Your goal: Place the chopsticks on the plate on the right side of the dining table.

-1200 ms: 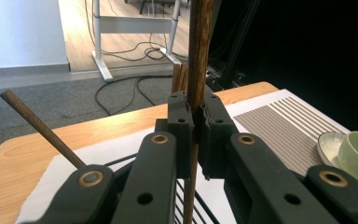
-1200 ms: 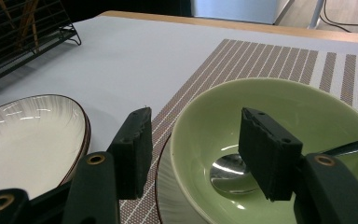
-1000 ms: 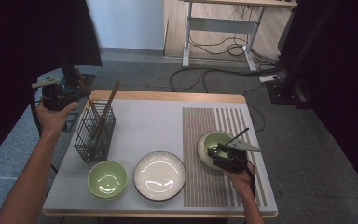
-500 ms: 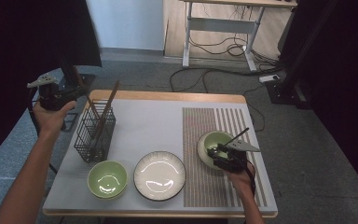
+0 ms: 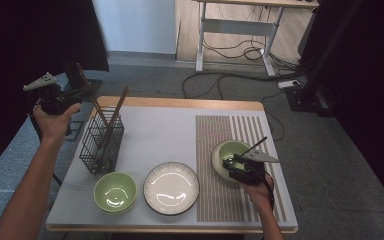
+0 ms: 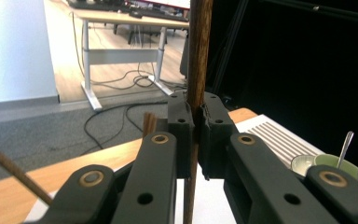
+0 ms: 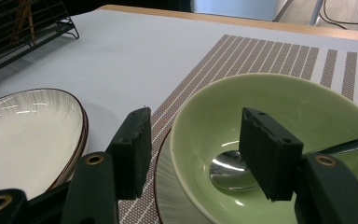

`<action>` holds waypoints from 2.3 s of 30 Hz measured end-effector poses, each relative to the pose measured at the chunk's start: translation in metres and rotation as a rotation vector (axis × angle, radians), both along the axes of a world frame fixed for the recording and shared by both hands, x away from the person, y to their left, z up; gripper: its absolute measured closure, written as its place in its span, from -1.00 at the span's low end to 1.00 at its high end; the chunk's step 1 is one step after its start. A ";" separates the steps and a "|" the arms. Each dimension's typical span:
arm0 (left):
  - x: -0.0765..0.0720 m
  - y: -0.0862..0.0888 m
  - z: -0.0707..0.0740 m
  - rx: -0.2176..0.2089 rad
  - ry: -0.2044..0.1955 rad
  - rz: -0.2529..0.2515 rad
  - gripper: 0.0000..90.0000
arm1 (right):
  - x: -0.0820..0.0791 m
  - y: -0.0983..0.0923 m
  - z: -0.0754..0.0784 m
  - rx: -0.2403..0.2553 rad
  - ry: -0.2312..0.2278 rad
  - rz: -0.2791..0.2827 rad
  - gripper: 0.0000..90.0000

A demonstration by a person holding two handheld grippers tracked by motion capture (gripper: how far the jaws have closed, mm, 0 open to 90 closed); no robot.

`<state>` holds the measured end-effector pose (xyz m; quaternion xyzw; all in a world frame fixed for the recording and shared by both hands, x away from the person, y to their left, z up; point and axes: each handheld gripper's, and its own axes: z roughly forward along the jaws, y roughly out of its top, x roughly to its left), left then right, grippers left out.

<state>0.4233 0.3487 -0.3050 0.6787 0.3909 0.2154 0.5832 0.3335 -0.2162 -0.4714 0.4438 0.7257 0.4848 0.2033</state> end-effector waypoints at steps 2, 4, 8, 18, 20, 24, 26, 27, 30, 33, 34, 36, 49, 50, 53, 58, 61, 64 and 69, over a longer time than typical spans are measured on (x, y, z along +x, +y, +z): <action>-0.002 -0.002 0.004 -0.003 -0.010 -0.004 0.87 | 0.000 0.000 0.000 0.000 0.000 0.000 -0.02; -0.004 -0.003 0.008 0.001 -0.026 -0.002 0.87 | 0.000 0.000 0.000 -0.002 0.000 0.000 -0.02; -0.007 -0.004 0.012 0.007 -0.048 0.003 0.87 | 0.000 -0.001 0.001 -0.004 -0.001 0.002 -0.02; -0.011 0.000 0.019 -0.012 -0.054 0.005 0.87 | 0.000 -0.001 0.000 -0.008 0.002 0.002 -0.03; -0.013 0.002 0.021 -0.025 -0.058 0.001 0.87 | 0.000 -0.001 0.000 -0.010 0.003 0.003 -0.03; -0.016 0.006 0.023 -0.040 -0.052 -0.004 0.87 | 0.000 -0.001 0.000 -0.010 0.002 0.003 -0.03; -0.016 0.005 0.021 -0.038 -0.048 -0.011 0.87 | 0.000 -0.001 0.000 -0.011 0.005 0.004 -0.03; -0.016 0.004 0.020 -0.039 -0.046 -0.012 0.87 | 0.000 -0.001 0.000 -0.012 0.005 0.004 -0.03; -0.015 0.001 0.014 -0.044 -0.033 -0.023 0.87 | 0.000 0.000 0.000 -0.010 0.002 0.003 -0.03; -0.013 -0.002 0.008 -0.055 -0.019 -0.035 0.87 | 0.000 0.000 0.000 -0.011 0.002 0.004 -0.03; -0.012 -0.003 0.006 -0.057 -0.015 -0.038 0.87 | 0.000 0.000 0.000 -0.011 0.003 0.003 -0.03; -0.011 -0.006 0.002 -0.055 -0.007 -0.046 0.87 | 0.001 -0.001 -0.001 -0.010 0.003 0.001 -0.03; -0.010 -0.019 -0.014 -0.059 0.023 -0.081 0.87 | 0.001 0.001 -0.001 -0.014 0.003 0.004 -0.03; -0.011 -0.020 -0.015 -0.058 0.024 -0.083 0.87 | 0.001 0.001 -0.001 -0.017 0.006 0.006 -0.03; -0.011 -0.022 -0.017 -0.054 0.028 -0.090 0.87 | 0.001 0.002 -0.002 -0.018 0.006 0.005 -0.03; -0.012 -0.026 -0.023 -0.052 0.037 -0.100 0.87 | 0.001 0.003 -0.001 -0.020 0.009 0.007 -0.03; -0.012 -0.029 -0.026 -0.054 0.041 -0.106 0.87 | 0.001 0.004 -0.002 -0.021 0.006 0.006 -0.03; -0.013 -0.031 -0.028 -0.056 0.041 -0.113 0.87 | 0.001 0.004 -0.001 -0.023 0.007 0.007 -0.03; -0.016 -0.034 -0.029 -0.069 0.040 -0.130 0.87 | 0.001 0.004 0.002 -0.017 0.000 0.008 -0.03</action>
